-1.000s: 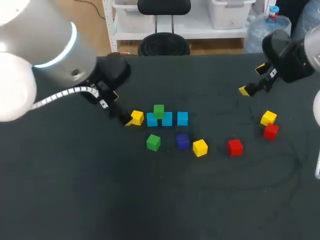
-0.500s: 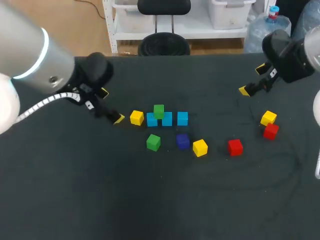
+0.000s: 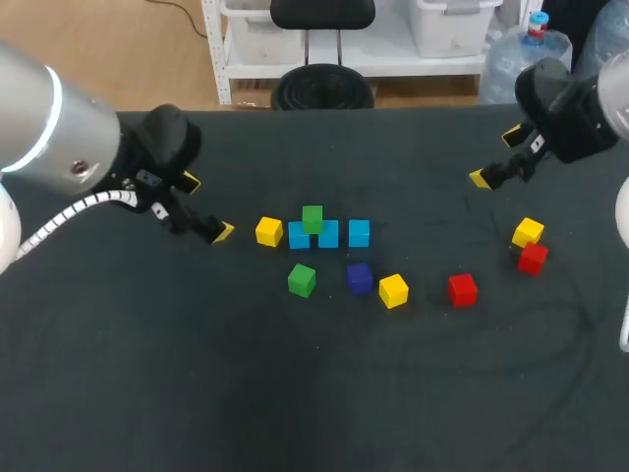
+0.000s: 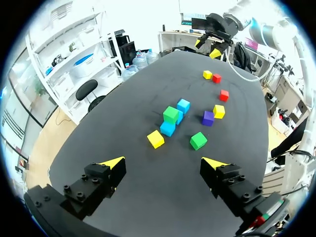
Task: Place the blue cubes, place green cubes on the blue cubes, place the yellow cubes on the green cubes, then place the red cubes on the yellow cubes, and place purple cube on the red cubes.
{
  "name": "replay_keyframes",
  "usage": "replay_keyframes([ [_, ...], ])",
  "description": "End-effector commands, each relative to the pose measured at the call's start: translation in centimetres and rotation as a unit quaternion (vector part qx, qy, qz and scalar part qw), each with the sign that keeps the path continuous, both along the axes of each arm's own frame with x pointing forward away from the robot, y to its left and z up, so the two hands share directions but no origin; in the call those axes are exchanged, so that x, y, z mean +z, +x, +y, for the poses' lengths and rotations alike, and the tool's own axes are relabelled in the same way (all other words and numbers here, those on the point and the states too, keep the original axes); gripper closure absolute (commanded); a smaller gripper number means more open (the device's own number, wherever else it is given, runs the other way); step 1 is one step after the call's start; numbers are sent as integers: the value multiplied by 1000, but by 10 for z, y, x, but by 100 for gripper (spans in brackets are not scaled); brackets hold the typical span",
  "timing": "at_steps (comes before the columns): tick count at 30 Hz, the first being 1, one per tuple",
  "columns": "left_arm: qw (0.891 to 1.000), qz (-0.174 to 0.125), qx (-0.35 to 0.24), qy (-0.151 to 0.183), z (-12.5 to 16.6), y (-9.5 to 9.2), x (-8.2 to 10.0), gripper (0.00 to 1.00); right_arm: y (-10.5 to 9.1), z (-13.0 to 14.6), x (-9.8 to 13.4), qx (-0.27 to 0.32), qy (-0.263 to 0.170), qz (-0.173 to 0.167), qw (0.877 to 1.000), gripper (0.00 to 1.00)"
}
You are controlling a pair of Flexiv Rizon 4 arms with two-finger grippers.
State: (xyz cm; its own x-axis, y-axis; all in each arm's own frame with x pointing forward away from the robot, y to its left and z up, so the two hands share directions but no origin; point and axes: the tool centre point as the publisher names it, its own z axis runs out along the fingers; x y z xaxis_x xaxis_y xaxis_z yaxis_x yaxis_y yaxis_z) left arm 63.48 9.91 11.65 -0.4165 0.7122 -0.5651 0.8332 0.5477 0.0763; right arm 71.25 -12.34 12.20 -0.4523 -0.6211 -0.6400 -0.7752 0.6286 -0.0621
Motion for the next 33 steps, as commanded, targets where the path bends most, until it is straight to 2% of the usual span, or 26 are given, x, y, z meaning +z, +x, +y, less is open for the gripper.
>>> replay_keyframes([
  [1, 1000, 0, -2, -2, 2, 0, 0, 0, -6, 8, 7, 5, -2, -12, 1000, 0],
  [7, 1000, 0, -2, -2, 2, 0, 0, 0, -26, 20, 13, 29, -14, -12, 999, 0],
  [13, 1000, 0, -2, -2, 2, 0, 0, 0, -57, 36, 17, 69, -27, -1, 997, 0],
  [20, 1000, 0, -2, -2, 2, 0, 0, 0, -93, 57, 23, 115, -24, 8, 993, 0],
  [25, 1000, 0, -2, -2, 2, 0, 0, 0, -112, 68, 26, 121, -16, 19, 992, 0],
  [29, 1000, 0, -2, -2, 2, 0, 0, 0, -129, 77, 22, 126, -22, 22, 992, 0],
  [33, 1000, 0, -2, -2, 2, 0, 0, 0, -143, 86, 8, 140, -42, 18, 989, 0],
])
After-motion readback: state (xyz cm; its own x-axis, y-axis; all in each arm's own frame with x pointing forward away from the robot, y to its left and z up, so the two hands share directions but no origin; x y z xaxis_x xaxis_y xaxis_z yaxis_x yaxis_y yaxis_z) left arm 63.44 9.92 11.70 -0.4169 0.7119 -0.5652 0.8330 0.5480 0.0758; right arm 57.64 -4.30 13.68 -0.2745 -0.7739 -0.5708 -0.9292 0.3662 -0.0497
